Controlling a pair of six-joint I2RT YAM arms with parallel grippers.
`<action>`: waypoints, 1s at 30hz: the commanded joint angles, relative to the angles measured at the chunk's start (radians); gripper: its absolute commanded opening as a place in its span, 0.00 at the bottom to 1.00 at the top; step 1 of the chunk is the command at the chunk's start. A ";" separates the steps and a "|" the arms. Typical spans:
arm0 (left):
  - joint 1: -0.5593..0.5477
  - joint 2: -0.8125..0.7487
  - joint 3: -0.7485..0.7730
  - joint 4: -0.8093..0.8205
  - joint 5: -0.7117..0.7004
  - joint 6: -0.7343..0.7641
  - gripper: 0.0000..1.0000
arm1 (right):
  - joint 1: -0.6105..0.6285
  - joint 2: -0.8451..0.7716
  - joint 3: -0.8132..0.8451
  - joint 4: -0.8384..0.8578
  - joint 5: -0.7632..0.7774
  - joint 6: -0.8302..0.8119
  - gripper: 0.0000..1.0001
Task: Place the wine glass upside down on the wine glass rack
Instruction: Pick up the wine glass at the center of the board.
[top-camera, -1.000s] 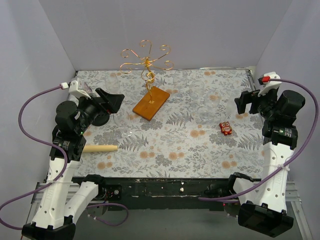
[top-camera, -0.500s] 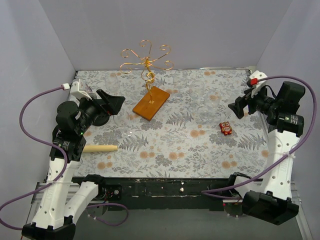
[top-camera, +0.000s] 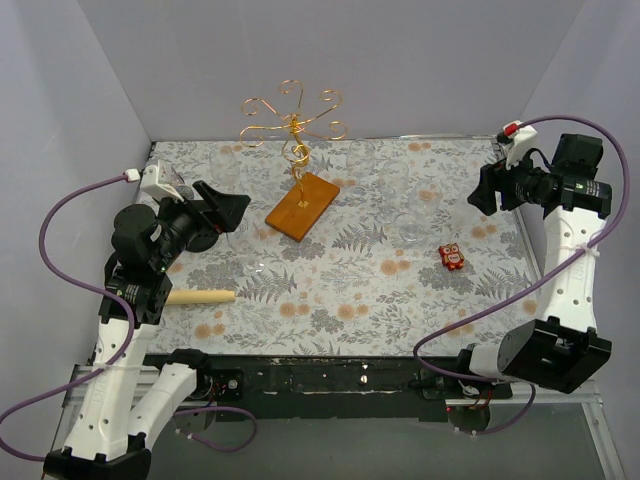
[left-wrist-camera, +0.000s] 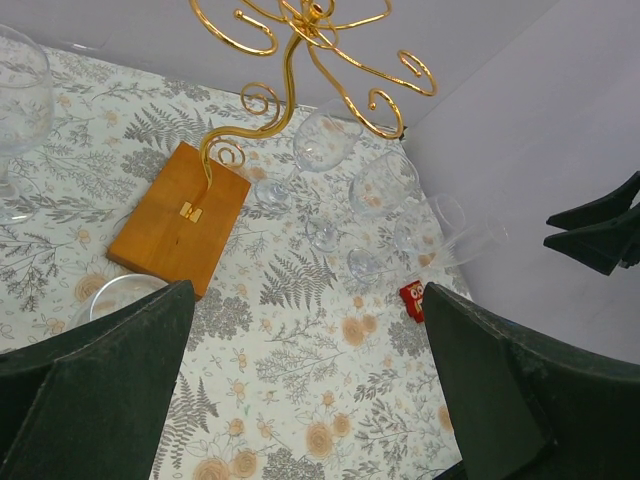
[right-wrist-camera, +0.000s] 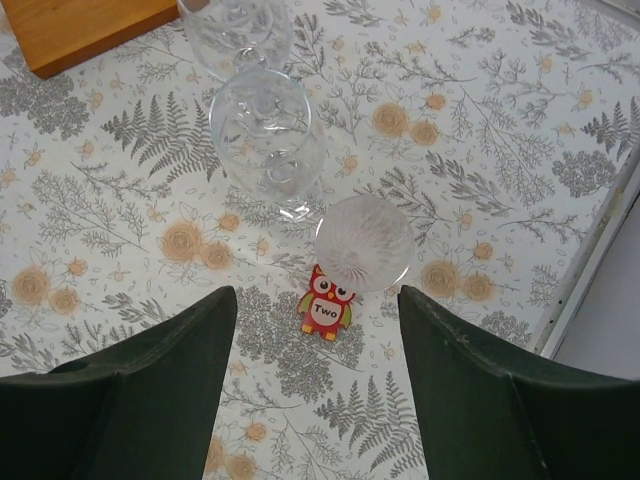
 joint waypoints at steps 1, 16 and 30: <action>-0.003 -0.018 -0.014 -0.005 0.004 0.009 0.98 | 0.011 0.034 0.046 -0.050 0.031 0.001 0.70; -0.003 -0.040 -0.032 -0.014 0.001 0.008 0.98 | 0.151 0.191 0.101 -0.099 0.185 -0.029 0.51; -0.003 -0.046 -0.040 -0.014 0.006 0.005 0.98 | 0.174 0.235 0.064 -0.134 0.213 -0.069 0.33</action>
